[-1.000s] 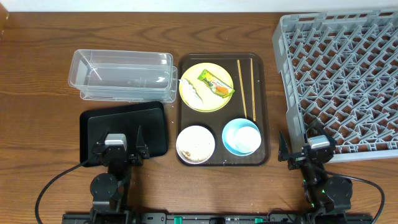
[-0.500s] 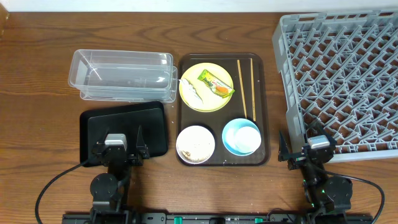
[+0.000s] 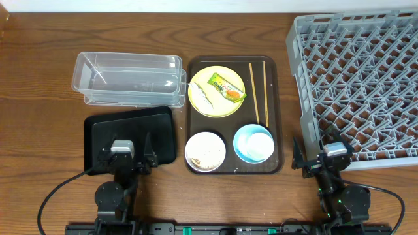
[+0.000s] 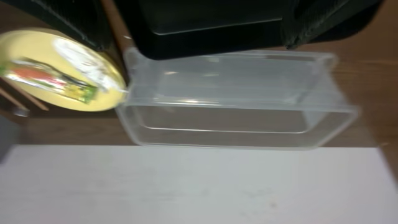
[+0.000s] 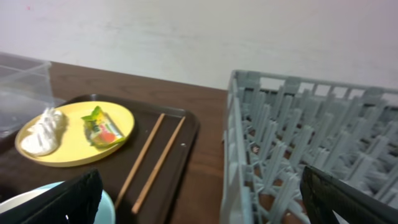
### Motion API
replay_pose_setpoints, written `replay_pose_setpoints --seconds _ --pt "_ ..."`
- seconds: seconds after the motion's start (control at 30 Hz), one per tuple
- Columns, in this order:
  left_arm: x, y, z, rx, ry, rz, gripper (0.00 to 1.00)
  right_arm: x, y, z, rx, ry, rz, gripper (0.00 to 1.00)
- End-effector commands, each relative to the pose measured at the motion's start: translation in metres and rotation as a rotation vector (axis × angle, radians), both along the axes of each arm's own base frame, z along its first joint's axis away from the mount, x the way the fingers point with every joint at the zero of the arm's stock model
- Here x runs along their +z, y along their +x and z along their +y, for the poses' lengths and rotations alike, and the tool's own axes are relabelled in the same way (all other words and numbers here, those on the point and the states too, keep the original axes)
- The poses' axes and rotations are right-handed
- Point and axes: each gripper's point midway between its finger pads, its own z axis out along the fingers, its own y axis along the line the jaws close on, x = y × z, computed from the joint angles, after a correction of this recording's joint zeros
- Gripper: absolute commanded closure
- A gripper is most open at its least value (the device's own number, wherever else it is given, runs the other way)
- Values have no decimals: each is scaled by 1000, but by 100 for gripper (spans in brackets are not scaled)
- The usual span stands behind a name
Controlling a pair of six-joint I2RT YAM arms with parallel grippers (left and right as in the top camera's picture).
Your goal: Sort waste into correct bins and load items into the dishwasher rack
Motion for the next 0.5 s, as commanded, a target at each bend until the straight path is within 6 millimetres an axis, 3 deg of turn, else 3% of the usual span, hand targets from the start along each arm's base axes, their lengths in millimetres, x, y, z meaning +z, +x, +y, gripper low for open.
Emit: replay_pose_setpoints --seconds 0.0,0.13,0.3,0.47 --pt "-9 -1 -23 -128 -70 16 10 3 -2 7 42 86 2 1" --pt "40 -9 -51 -305 -111 -142 10 28 -11 32 197 175 -59 1" --pt "96 -18 -53 -320 -175 -203 10 64 -24 39 251 250 -34 1" --pt "129 -11 -65 -375 -216 -18 10 83 -32 39 225 261 161 1"
